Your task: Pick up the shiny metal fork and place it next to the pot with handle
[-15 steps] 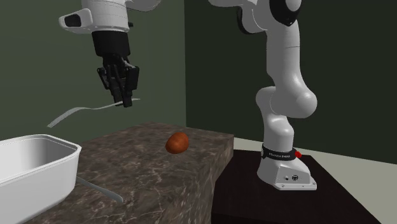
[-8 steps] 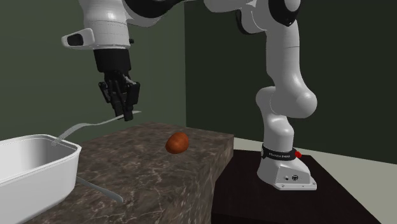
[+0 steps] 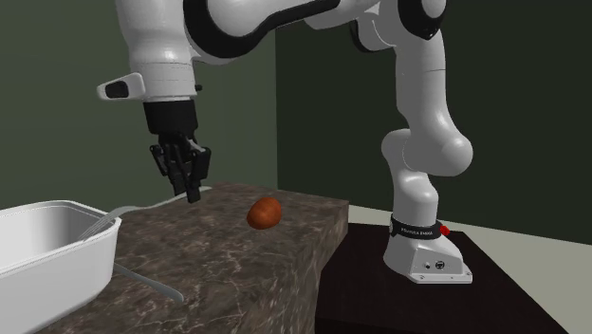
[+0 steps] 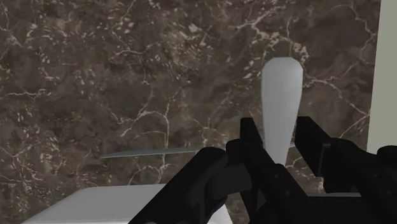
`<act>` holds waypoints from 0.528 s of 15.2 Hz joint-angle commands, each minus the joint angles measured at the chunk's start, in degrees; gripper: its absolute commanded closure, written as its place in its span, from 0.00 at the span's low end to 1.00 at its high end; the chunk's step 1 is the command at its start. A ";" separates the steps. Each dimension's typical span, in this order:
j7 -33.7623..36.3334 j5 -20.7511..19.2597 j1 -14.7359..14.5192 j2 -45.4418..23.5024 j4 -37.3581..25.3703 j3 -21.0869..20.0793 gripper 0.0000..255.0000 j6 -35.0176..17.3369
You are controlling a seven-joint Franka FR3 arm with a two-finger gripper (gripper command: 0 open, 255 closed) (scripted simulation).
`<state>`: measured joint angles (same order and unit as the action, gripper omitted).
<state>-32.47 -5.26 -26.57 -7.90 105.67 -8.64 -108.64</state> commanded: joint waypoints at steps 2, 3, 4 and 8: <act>0.25 -0.18 -0.05 -0.78 1.51 -0.01 1.00 -2.25; 0.33 -0.24 -0.06 -1.01 2.00 0.00 1.00 -2.96; 0.41 -0.31 -0.06 -1.25 2.47 0.02 1.00 -3.67; 0.73 -0.60 -0.08 -2.32 4.24 0.07 1.00 -6.48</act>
<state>-31.95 -5.80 -26.61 -10.13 109.17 -8.56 -114.29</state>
